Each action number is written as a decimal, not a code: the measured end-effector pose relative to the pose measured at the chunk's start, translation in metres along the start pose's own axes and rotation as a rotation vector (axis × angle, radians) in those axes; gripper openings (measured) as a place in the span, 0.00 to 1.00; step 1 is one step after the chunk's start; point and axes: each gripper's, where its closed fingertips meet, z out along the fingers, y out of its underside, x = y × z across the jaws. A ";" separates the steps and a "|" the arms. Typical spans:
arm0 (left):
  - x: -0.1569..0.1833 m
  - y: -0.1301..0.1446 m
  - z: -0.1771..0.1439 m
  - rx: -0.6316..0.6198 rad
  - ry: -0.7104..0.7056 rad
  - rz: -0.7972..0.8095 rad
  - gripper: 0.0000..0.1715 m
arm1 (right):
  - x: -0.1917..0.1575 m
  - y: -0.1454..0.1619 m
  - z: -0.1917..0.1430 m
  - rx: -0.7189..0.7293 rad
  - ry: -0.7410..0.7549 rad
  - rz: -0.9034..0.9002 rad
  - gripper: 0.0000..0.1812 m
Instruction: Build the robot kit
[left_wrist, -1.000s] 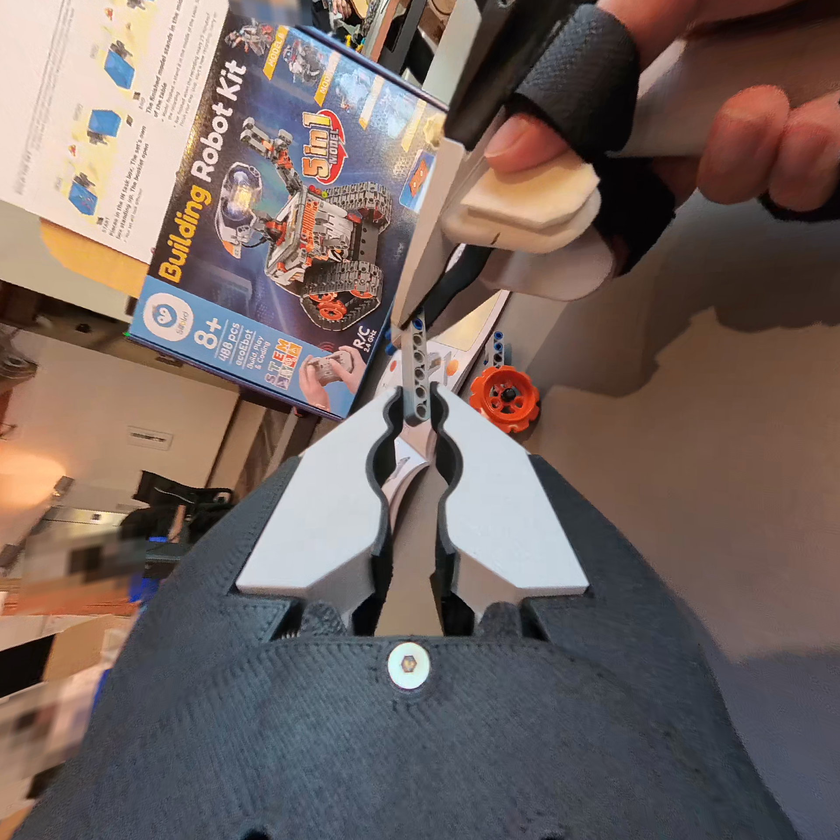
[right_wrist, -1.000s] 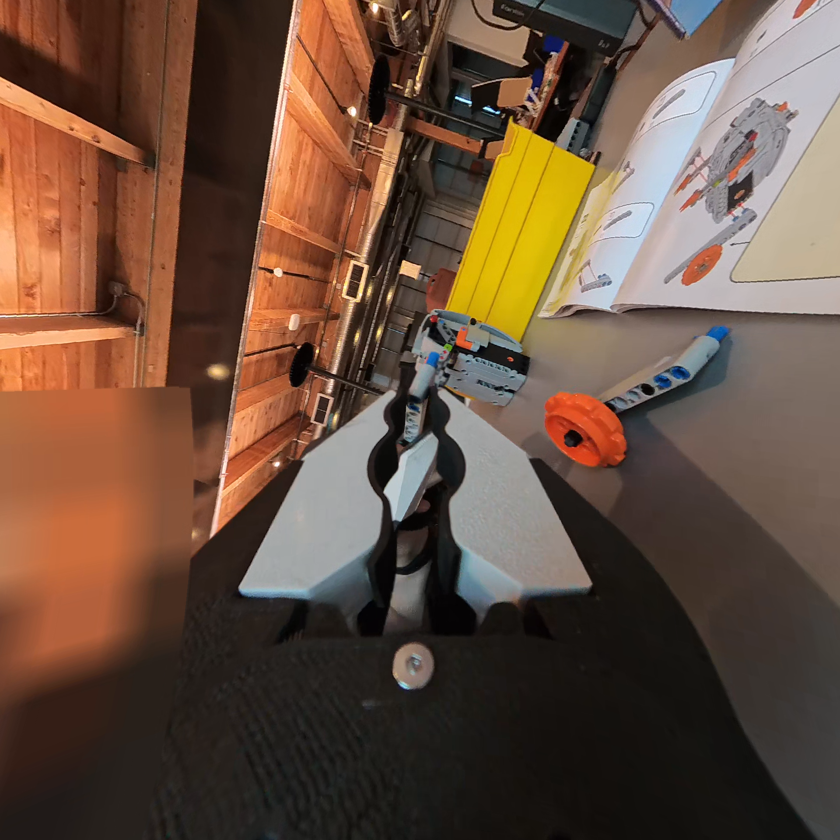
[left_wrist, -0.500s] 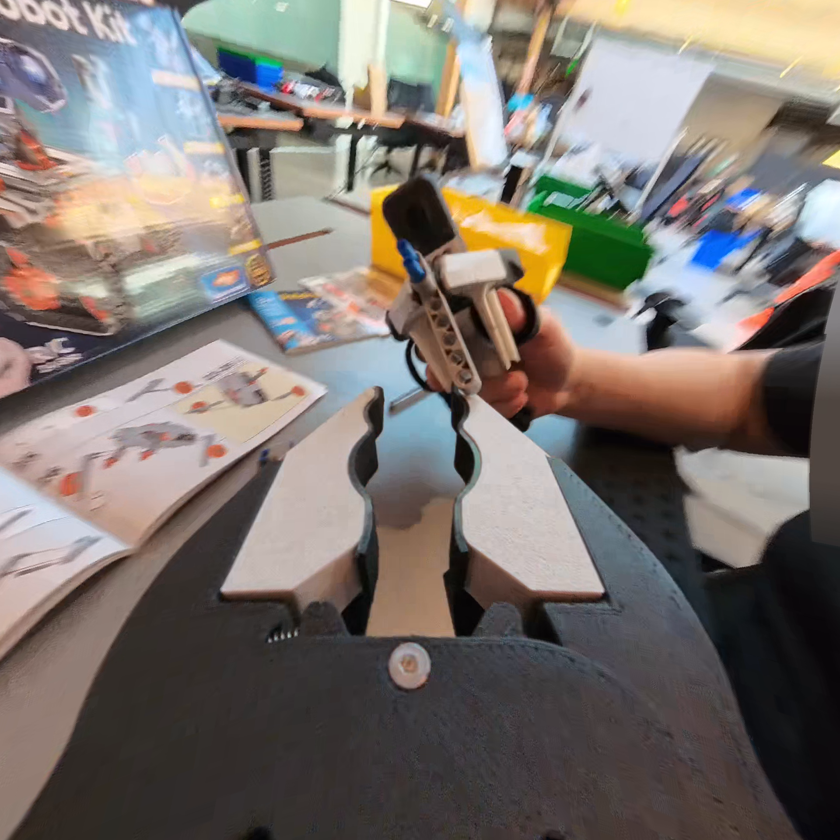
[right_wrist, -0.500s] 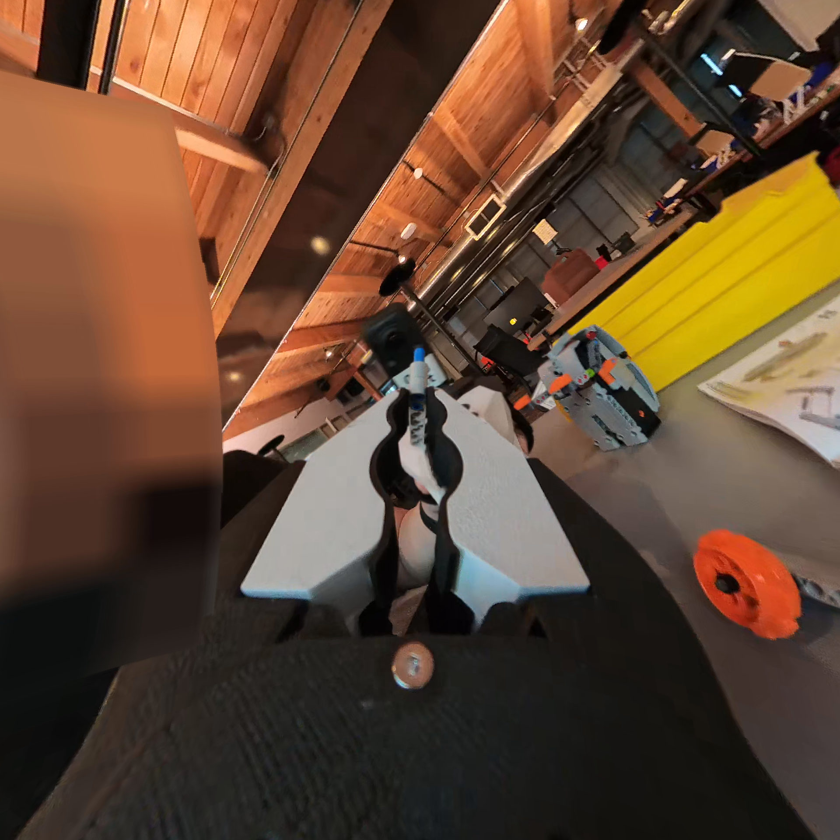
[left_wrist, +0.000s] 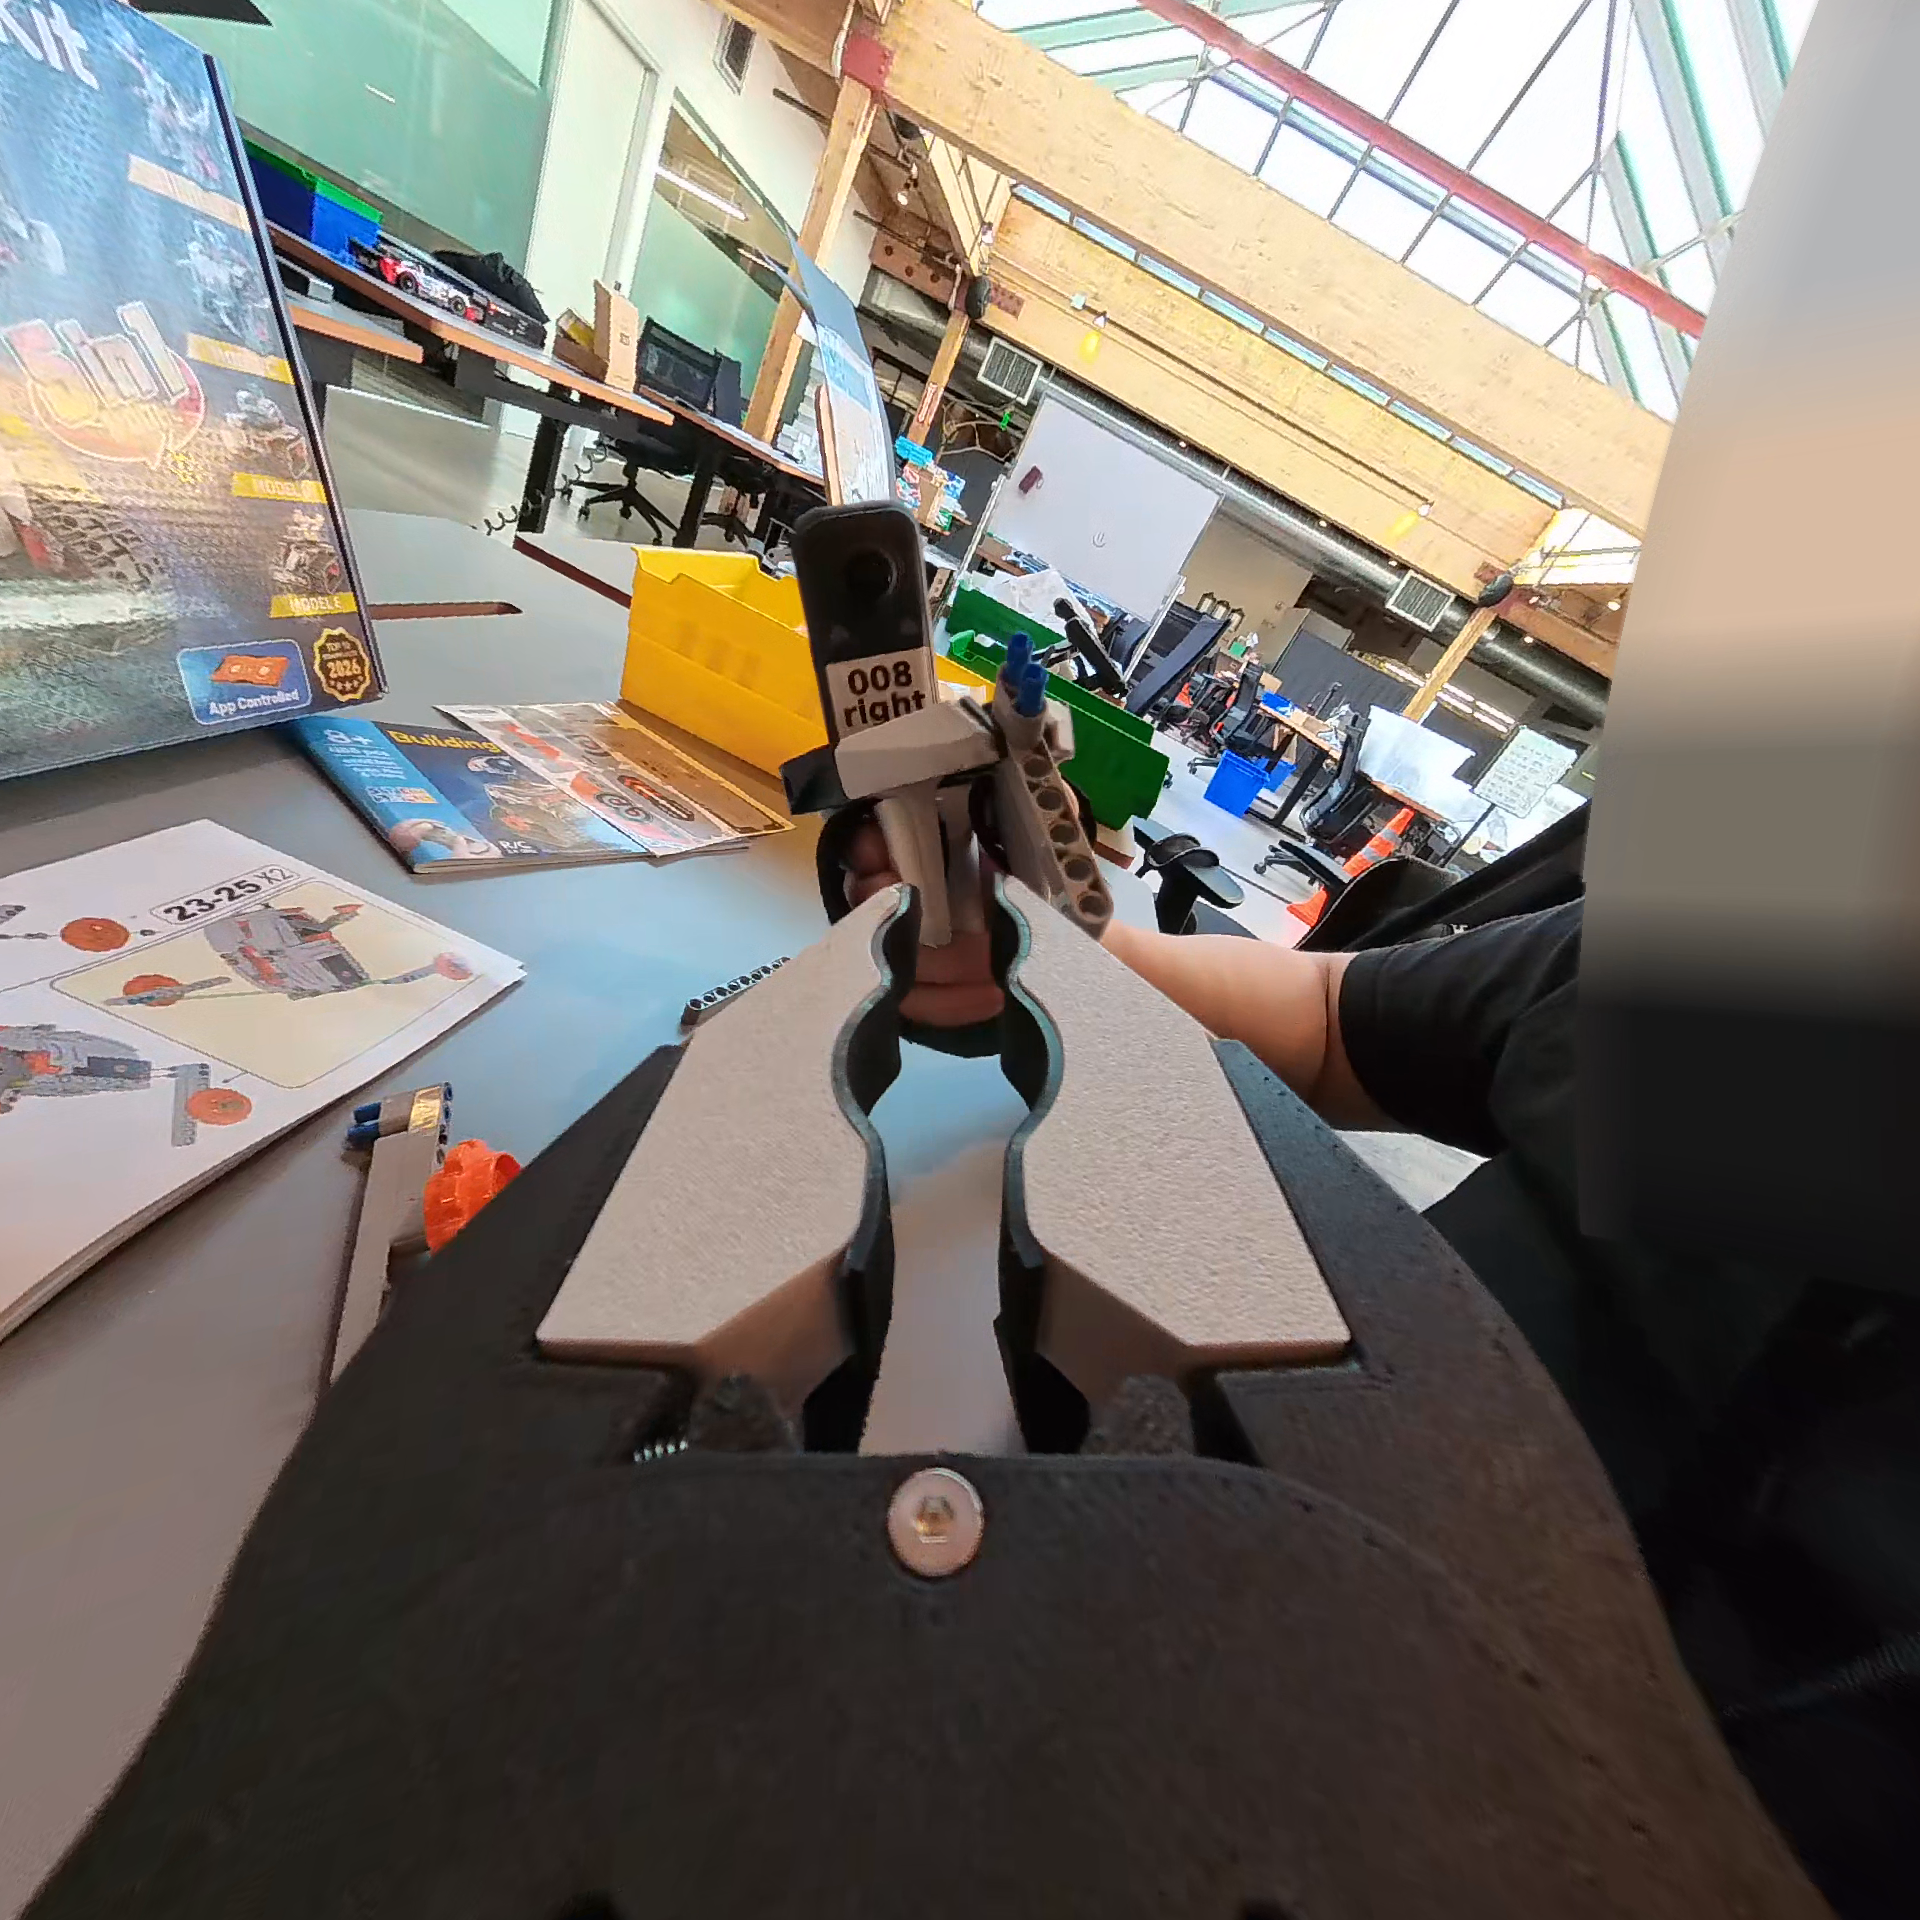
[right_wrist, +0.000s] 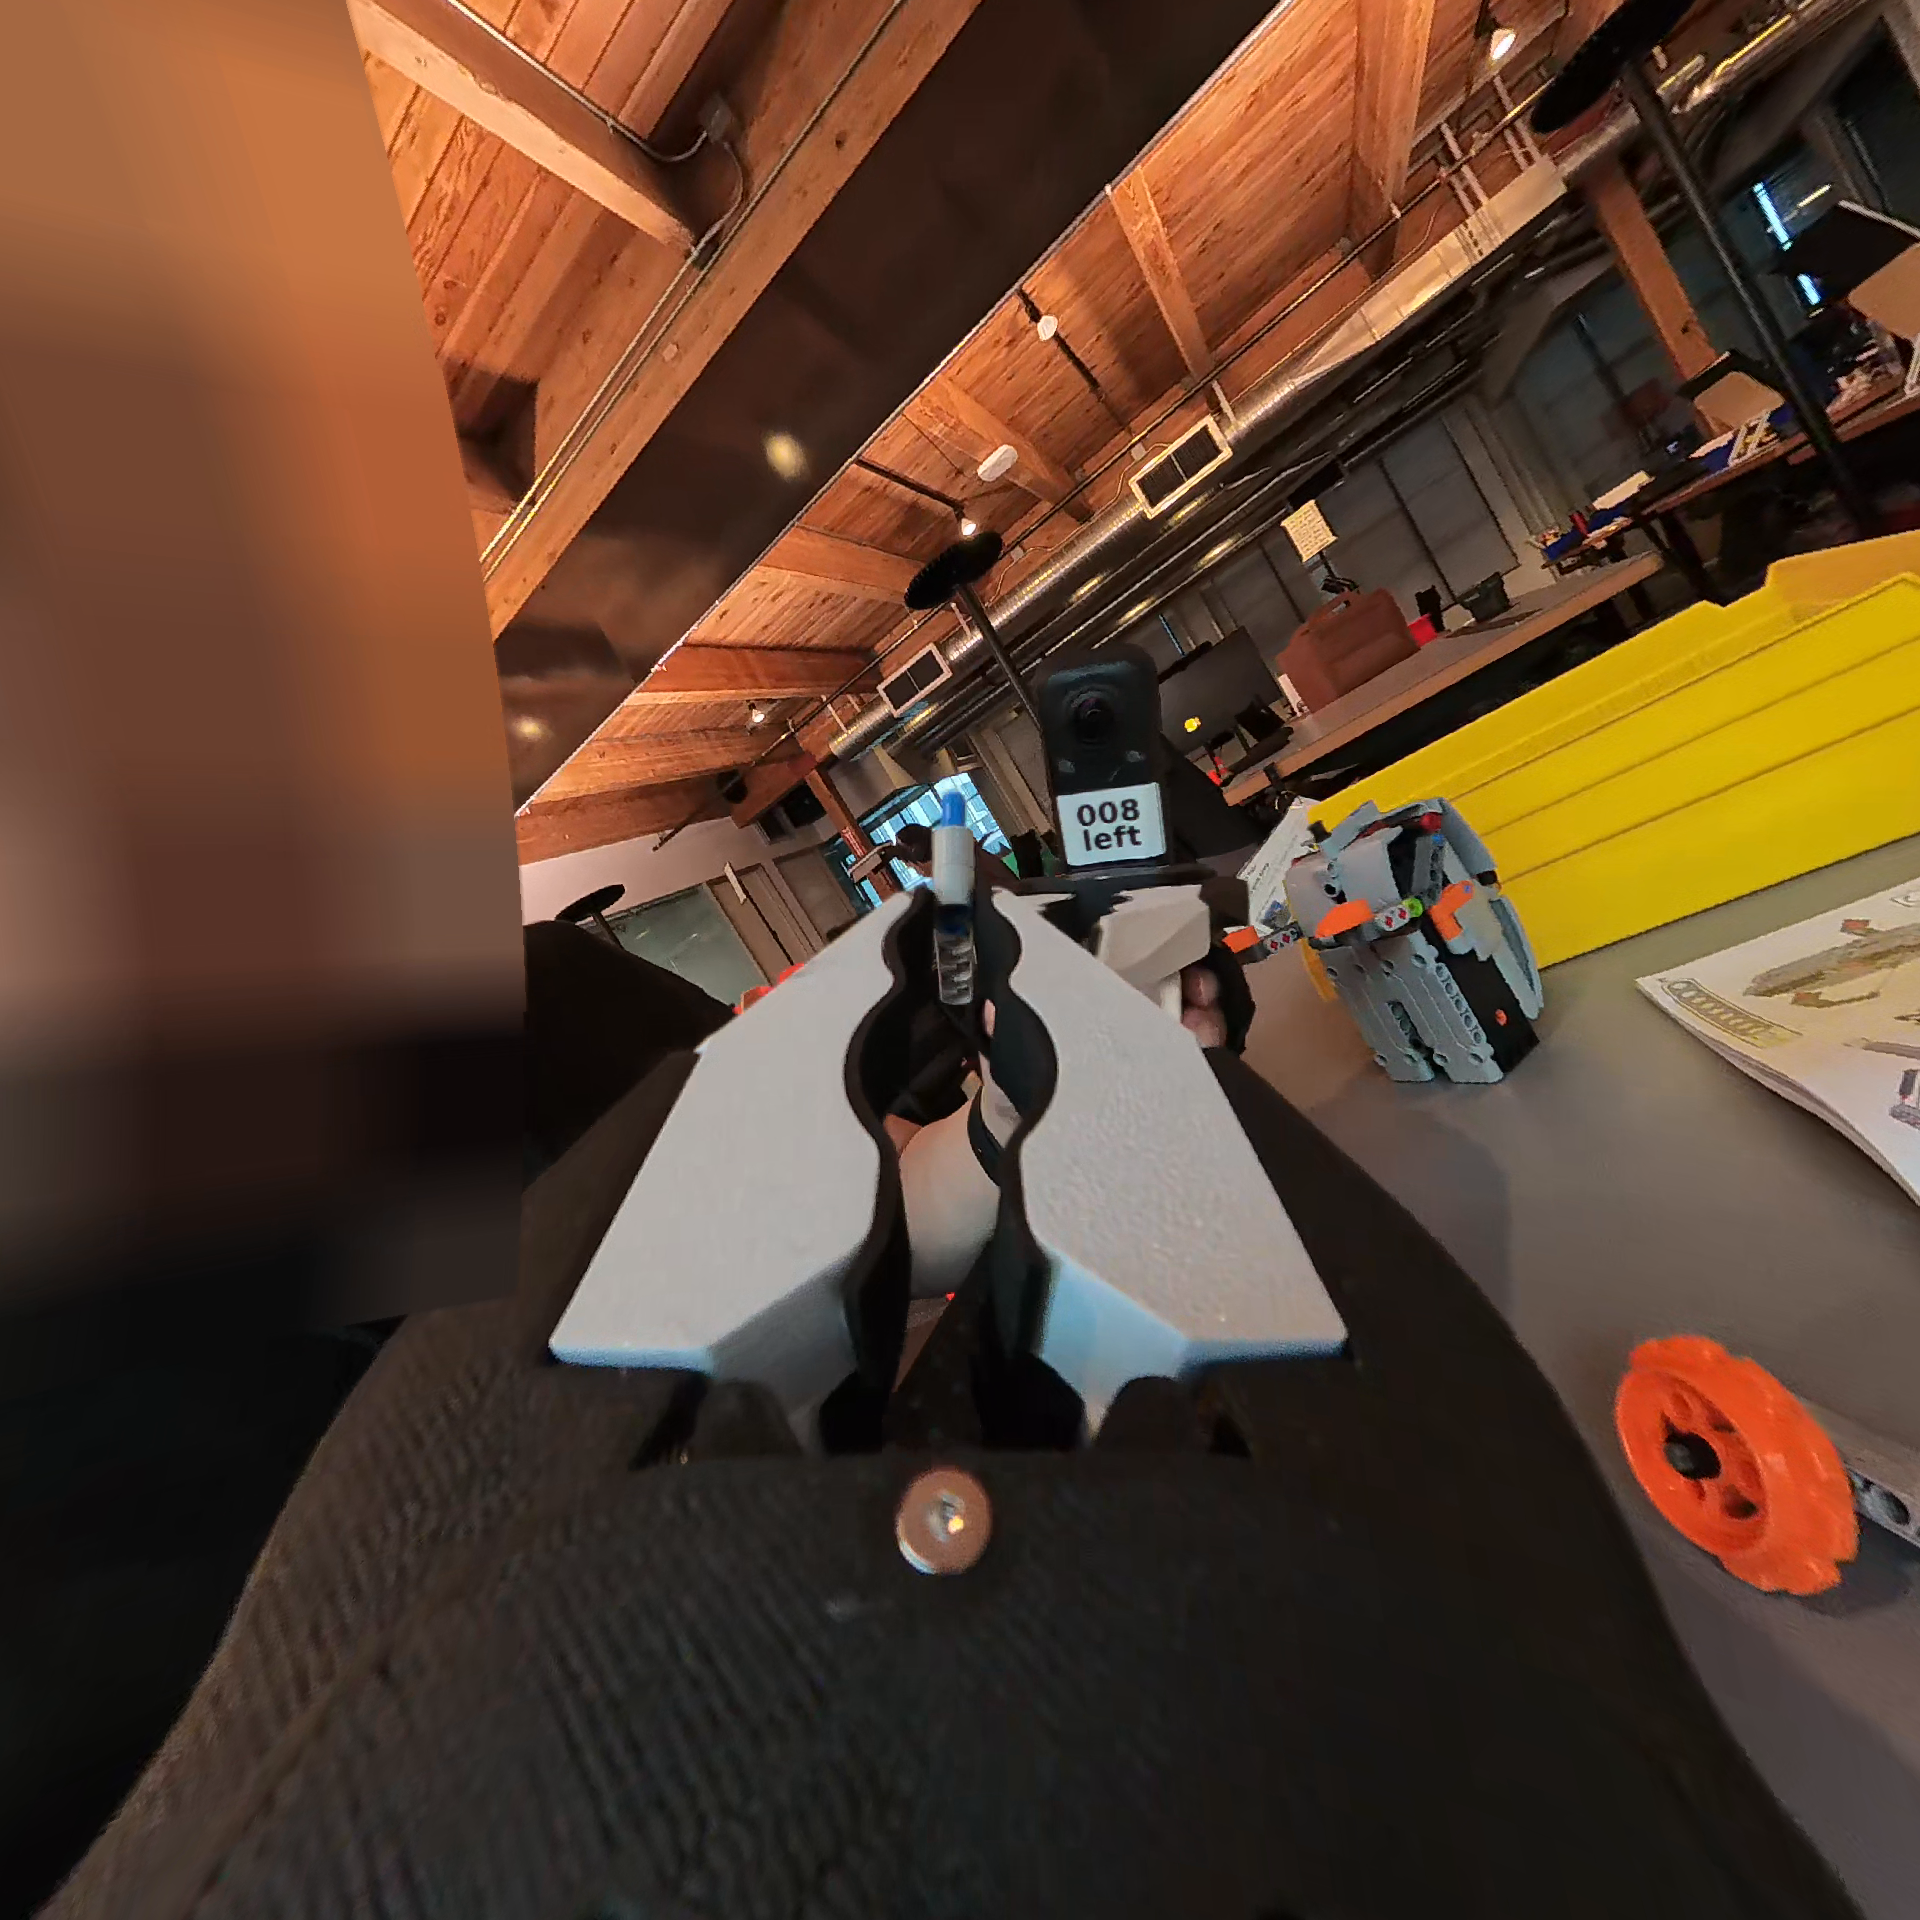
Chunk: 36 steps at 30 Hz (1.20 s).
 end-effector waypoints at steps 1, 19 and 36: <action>0.000 0.000 0.000 0.001 -0.001 0.003 0.06 | -0.001 0.001 0.000 -0.008 0.002 -0.011 0.03; 0.024 -0.010 0.002 0.055 0.086 0.173 0.10 | -0.002 0.027 0.006 -0.266 0.157 -0.437 0.03; -0.009 -0.002 0.002 0.019 0.057 -0.134 0.01 | 0.026 0.031 0.000 -0.204 0.201 -0.123 0.03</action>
